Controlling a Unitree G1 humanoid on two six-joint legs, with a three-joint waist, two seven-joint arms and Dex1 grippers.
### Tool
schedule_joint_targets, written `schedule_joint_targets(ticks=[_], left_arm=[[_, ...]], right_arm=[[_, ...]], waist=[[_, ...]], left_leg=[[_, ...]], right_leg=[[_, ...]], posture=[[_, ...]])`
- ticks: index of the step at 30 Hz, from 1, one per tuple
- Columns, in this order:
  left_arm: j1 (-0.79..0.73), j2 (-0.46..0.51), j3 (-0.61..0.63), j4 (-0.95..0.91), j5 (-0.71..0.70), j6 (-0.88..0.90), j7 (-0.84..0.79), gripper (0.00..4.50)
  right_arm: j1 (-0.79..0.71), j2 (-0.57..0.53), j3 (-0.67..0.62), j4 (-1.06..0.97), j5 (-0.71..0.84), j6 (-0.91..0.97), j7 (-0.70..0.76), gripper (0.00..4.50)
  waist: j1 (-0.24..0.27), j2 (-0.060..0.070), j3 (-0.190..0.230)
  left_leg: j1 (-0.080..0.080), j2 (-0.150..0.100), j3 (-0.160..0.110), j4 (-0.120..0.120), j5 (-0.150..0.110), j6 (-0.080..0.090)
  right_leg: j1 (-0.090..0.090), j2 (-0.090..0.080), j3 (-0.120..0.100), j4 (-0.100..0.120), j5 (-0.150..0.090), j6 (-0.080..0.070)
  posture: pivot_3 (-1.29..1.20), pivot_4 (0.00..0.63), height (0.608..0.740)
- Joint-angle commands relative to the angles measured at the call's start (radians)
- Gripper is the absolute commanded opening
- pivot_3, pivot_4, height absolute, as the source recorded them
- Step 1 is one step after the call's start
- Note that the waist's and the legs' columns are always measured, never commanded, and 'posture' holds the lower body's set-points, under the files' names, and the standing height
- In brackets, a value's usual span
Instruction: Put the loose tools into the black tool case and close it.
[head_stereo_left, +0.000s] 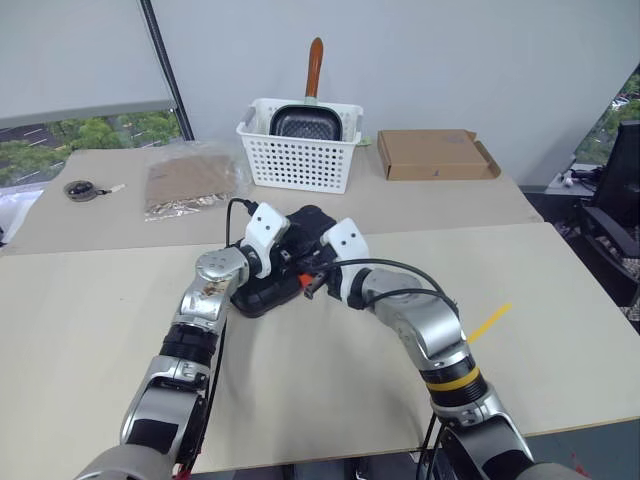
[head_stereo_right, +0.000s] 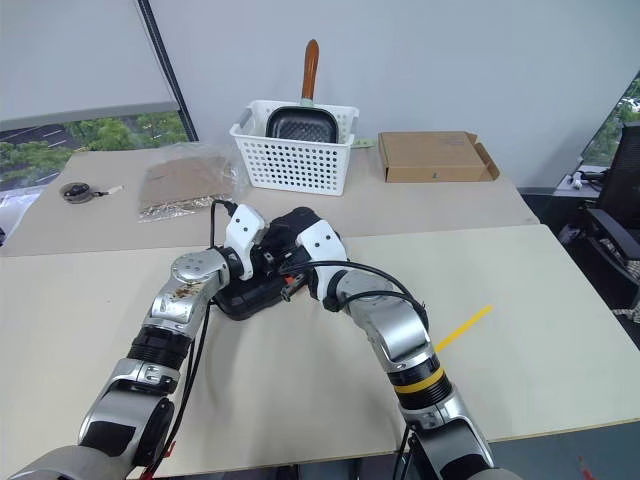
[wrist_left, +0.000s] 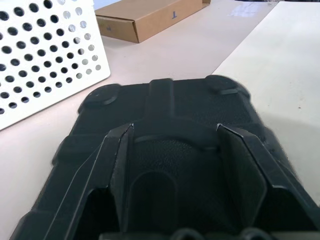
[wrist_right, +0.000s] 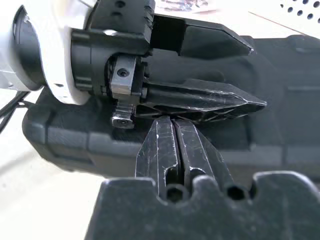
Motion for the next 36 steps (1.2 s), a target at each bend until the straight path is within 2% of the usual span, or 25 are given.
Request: schedule_joint_targets(ticks=[1,6,10,12,13,18,19,22,24,29,36], left_arm=[[0.061,0.005,0.015,0.033,-0.016,0.037,0.003,2.84],[0.098,0.02,0.106,-0.092,-0.107,0.006,-0.003,2.84],[0.176,0.058,0.196,-0.265,-0.216,0.054,-0.024,2.84],[0.245,0.098,0.226,-0.36,-0.262,0.08,-0.052,2.84],[0.279,0.116,0.241,-0.405,-0.284,0.096,-0.061,2.84],[0.494,0.206,0.358,-0.616,-0.393,0.196,-0.071,2.84],[0.548,0.22,0.39,-0.652,-0.413,0.215,-0.068,2.84],[0.685,0.247,0.446,-0.739,-0.43,0.243,-0.045,2.84],[0.77,0.251,0.48,-0.789,-0.448,0.263,-0.032,2.84],[0.972,0.221,0.504,-0.837,-0.393,0.208,-0.003,2.84],[1.032,0.203,0.476,-0.795,-0.349,0.137,0.004,2.84]], right_arm=[[0.01,-0.033,-0.027,-0.065,0.019,-0.014,0.03,0.04],[0.085,-0.145,-0.057,-0.13,0.052,-0.096,0.136,0.04],[0.17,-0.267,-0.103,-0.123,0.063,-0.274,0.259,0.04],[0.214,-0.313,-0.145,-0.103,0.092,-0.357,0.328,0.59],[0.233,-0.334,-0.163,-0.089,0.107,-0.389,0.362,0.71],[0.298,-0.419,-0.272,0.047,0.148,-0.558,0.489,2.49],[0.307,-0.433,-0.294,0.078,0.159,-0.588,0.517,2.71],[0.323,-0.459,-0.337,0.162,0.187,-0.653,0.584,3.89],[0.324,-0.47,-0.359,0.218,0.196,-0.69,0.619,4.44],[0.323,-0.484,-0.402,0.37,0.2,-0.785,0.683,4.44],[0.309,-0.48,-0.412,0.484,0.177,-0.892,0.701,4.44]], waist=[[0.0,0.0,0.0],[-0.003,0.0,0.0],[-0.003,-0.001,0.001],[-0.005,-0.002,0.001],[-0.004,-0.002,0.001],[0.002,-0.004,0.003],[0.003,-0.004,0.003],[0.005,-0.004,0.004],[0.01,-0.004,0.004],[0.02,-0.004,0.005],[0.035,-0.004,0.005]], left_leg=[[-0.001,0.0,0.0,0.0,0.0,0.001],[-0.002,-0.001,0.002,0.0,-0.003,0.0],[-0.004,-0.001,0.003,0.0,-0.007,0.0],[-0.005,-0.001,0.004,-0.001,-0.007,-0.001],[-0.006,-0.001,0.005,-0.003,-0.007,-0.001],[-0.006,-0.001,0.006,-0.005,-0.008,-0.001],[-0.006,-0.002,0.006,-0.005,-0.008,0.0],[-0.007,-0.002,0.007,-0.005,-0.008,0.0],[-0.007,-0.002,0.007,-0.005,-0.008,0.0],[-0.006,-0.001,0.007,-0.005,-0.008,0.0],[-0.006,-0.001,0.008,-0.005,-0.008,0.0]], right_leg=[[0.0,0.0,0.0,-0.001,0.0,0.0],[-0.001,0.0,0.002,-0.003,-0.001,-0.003],[-0.004,0.001,0.002,-0.002,-0.004,-0.003],[-0.007,0.001,0.002,-0.002,-0.004,-0.003],[-0.008,0.001,0.002,-0.002,-0.004,-0.003],[-0.009,0.0,0.002,-0.004,-0.005,-0.002],[-0.009,0.0,0.002,-0.005,-0.005,-0.002],[-0.009,0.0,0.003,-0.009,-0.005,-0.003],[-0.009,0.0,0.003,-0.01,-0.005,-0.003],[-0.009,0.001,0.003,-0.01,-0.005,-0.004],[-0.009,0.0,0.003,-0.009,-0.008,-0.009]], posture=[[0.0,0.15,0.7],[0.0,0.15,0.7],[0.0,0.15,0.7],[0.0,0.15,0.7],[0.0,0.15,0.7],[0.0,0.15,0.7],[0.0,0.15,0.7],[0.0,0.15,0.7],[0.0,0.15,0.7],[0.0,0.15,0.7],[0.0,0.15,0.7]])
